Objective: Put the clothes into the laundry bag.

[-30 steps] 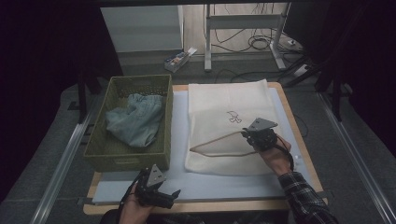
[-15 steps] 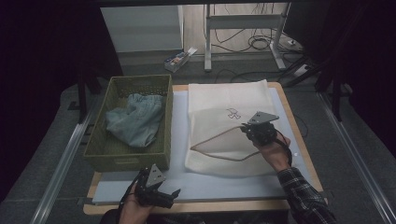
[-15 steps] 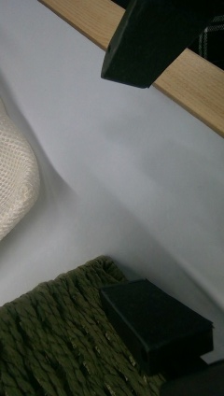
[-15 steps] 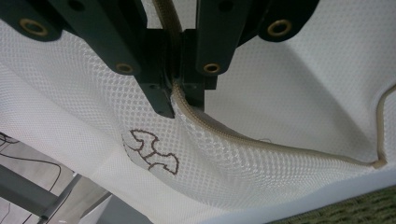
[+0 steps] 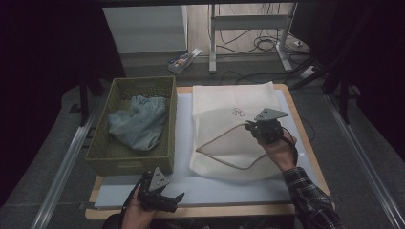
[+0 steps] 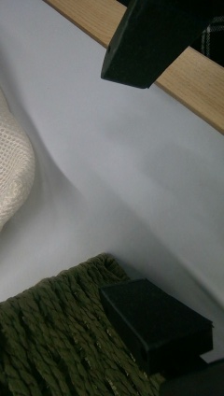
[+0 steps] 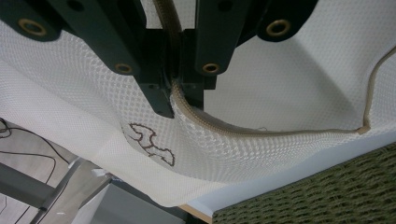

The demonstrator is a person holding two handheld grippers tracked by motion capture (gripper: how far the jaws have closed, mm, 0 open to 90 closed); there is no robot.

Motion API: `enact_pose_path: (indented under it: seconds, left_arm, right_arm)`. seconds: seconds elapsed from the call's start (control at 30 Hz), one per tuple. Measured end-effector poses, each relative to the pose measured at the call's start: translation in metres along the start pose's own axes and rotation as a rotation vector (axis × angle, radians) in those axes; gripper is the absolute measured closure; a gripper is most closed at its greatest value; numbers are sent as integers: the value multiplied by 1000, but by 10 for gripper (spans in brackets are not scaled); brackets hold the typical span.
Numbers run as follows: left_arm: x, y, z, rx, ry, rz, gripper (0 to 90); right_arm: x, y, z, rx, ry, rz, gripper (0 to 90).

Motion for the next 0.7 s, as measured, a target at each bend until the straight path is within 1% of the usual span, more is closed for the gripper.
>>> enact_pose_path:
  seconds: [0.33,0.7]
  left_arm:
    - [0,0,0,2,3,0,14]
    - [0,0,0,1,5,-1,15]
  right_arm:
    - [3,7,0,5,8,-22,833]
    - [7,18,-1,20,25,-46,835]
Point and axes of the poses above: each handheld gripper's, and its own axes: z roughly backward along the jaws, y roughly out of its top, x roughly to its right, the point moved 2 cm from there along -z, roughly forward along the jaws, and after that the axes turned 7 degrees about -y, right-handed, at the moved point
